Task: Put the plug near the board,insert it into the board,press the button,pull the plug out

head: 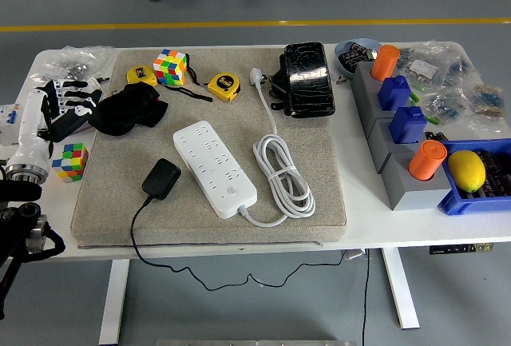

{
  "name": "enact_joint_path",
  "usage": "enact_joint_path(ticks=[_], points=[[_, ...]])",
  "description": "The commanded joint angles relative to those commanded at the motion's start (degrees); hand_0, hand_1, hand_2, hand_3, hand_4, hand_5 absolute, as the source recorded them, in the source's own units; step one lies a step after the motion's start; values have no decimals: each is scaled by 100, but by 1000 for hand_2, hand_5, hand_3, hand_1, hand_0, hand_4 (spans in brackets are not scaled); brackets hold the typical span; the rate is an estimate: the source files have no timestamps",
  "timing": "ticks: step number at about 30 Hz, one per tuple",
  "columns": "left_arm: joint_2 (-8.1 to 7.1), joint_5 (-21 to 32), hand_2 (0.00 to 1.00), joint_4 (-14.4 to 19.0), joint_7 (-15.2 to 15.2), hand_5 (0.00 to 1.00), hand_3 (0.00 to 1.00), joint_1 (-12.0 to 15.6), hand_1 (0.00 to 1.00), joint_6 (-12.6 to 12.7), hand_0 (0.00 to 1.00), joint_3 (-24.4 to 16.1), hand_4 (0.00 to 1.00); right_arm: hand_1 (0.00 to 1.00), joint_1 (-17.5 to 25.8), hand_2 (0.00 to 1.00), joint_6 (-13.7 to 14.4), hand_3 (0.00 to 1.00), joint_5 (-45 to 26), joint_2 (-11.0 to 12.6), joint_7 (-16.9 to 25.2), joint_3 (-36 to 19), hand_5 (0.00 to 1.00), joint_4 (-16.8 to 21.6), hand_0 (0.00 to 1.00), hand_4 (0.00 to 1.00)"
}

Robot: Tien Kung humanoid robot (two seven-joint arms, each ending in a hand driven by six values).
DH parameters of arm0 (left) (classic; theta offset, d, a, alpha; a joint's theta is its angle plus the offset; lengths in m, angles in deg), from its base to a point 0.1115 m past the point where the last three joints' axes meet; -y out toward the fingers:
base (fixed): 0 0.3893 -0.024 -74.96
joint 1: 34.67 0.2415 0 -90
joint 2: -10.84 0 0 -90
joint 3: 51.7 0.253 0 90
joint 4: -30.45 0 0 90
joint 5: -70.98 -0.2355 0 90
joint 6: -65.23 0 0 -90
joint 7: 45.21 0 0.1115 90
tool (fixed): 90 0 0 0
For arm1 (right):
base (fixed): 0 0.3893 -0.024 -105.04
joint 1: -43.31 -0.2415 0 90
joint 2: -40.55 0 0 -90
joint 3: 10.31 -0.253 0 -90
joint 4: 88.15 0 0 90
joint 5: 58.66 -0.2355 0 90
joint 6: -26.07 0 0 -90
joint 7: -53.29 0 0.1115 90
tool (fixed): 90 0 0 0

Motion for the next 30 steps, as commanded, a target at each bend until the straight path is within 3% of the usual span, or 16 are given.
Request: enact_joint_path(ticks=[30], points=[[-50, 31, 506, 44, -9, 353, 553, -18, 430, -58, 377, 81, 843, 588, -17, 543, -1, 507, -74, 32, 3, 120, 371, 0, 495, 838]])
